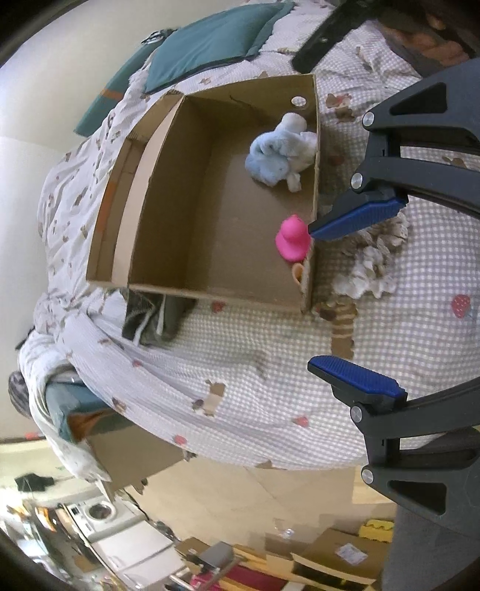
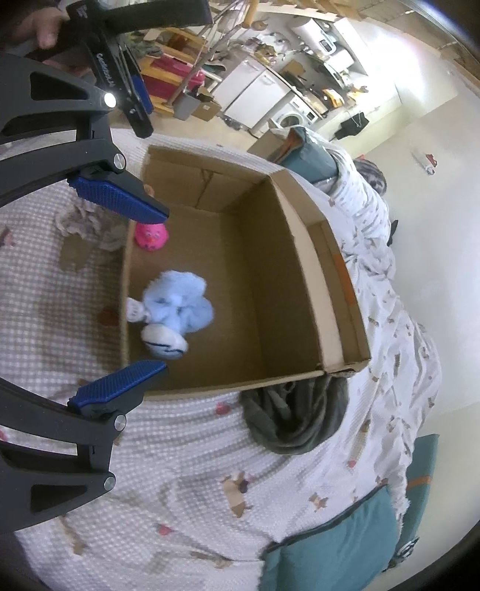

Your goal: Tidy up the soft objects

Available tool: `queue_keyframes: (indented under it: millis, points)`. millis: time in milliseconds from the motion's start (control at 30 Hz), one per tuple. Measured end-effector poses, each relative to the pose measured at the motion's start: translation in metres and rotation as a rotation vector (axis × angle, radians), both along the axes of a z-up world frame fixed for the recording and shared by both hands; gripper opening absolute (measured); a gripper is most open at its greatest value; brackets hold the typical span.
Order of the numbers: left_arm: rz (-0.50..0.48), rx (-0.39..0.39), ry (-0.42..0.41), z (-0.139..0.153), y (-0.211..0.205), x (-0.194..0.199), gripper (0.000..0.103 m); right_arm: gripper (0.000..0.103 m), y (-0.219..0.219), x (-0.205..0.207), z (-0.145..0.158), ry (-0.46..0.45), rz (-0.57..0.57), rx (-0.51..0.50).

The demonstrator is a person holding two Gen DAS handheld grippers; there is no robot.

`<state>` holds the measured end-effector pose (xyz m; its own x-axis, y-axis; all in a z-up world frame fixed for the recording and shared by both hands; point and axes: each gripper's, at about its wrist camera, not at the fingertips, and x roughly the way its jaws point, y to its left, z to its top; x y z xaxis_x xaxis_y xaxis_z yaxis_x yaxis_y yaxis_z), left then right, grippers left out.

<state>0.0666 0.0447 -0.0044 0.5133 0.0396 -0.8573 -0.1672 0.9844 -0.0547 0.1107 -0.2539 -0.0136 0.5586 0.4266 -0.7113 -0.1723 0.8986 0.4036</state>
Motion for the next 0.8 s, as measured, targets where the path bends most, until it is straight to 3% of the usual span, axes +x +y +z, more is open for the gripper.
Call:
queue_keyframes:
  millis: [200,333,633,800]
  points:
    - [0.159,-0.099,0.042,-0.014,0.038,-0.009,0.062,0.080,0.009,-0.021,-0.008,0.038,0.030,0.013]
    - [0.199,-0.134,0.095,-0.027,0.048,-0.011,0.062,0.080,0.019,-0.027,-0.013,0.055,0.062,0.001]
    - [0.045,-0.162,0.236,-0.064,0.007,0.004,0.062,0.080,0.029,-0.022,-0.028,0.121,0.085,-0.008]
    - [0.007,-0.157,0.296,-0.087,-0.011,0.022,0.059,0.080,0.026,-0.016,-0.036,0.161,0.072,0.011]
